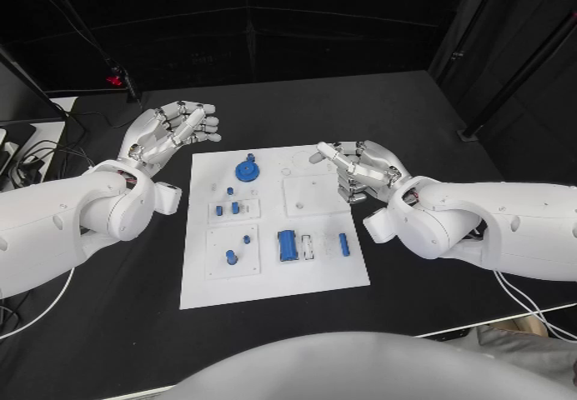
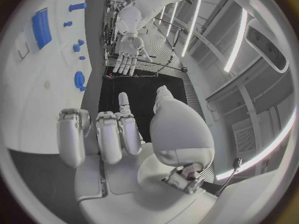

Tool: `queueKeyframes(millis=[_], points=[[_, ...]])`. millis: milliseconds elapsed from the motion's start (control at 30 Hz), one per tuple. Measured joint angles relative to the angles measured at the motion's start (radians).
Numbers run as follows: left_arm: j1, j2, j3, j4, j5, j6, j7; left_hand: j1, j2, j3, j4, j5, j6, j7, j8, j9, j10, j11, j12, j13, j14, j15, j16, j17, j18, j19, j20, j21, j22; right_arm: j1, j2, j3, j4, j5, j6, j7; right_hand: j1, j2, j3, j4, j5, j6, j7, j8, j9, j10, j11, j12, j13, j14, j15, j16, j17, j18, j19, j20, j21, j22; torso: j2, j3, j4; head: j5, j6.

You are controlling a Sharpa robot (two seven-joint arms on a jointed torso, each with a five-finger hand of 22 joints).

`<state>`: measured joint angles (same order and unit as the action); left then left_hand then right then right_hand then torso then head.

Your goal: Assemble the parts on the task board

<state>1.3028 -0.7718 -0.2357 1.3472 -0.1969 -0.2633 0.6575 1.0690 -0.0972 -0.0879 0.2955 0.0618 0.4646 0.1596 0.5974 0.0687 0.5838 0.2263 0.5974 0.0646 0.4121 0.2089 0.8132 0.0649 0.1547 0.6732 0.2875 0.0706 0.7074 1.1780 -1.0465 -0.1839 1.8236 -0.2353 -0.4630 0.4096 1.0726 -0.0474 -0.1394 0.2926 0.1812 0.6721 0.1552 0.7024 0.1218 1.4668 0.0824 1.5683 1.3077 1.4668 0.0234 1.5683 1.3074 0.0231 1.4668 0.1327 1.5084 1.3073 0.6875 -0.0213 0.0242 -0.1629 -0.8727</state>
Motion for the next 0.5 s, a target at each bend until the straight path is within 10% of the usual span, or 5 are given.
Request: queueKeyframes(millis=[500], points=[[0.0,-0.004,0.0,0.0,0.001,0.0,-0.003,0.003,0.006,0.005,0.0,0.0,-0.004,-0.004,0.004,0.0,0.0,0.0,0.004,0.0,0.0,0.0,0.005,0.0,0.0,0.0,0.0,0.0,-0.002,0.0,-0.126,-0.001,0.099,-0.594,-0.065,-0.516,0.117,0.008,0.016,-0.01,0.136,0.081,-0.027,0.006,0.016,0.0,-0.015,0.0,0.0,-0.002,-0.024,0.0,0.0,-0.016,0.0,-0.018,0.059,0.0,0.0,-0.0002,-0.0013,-0.016,0.0]])
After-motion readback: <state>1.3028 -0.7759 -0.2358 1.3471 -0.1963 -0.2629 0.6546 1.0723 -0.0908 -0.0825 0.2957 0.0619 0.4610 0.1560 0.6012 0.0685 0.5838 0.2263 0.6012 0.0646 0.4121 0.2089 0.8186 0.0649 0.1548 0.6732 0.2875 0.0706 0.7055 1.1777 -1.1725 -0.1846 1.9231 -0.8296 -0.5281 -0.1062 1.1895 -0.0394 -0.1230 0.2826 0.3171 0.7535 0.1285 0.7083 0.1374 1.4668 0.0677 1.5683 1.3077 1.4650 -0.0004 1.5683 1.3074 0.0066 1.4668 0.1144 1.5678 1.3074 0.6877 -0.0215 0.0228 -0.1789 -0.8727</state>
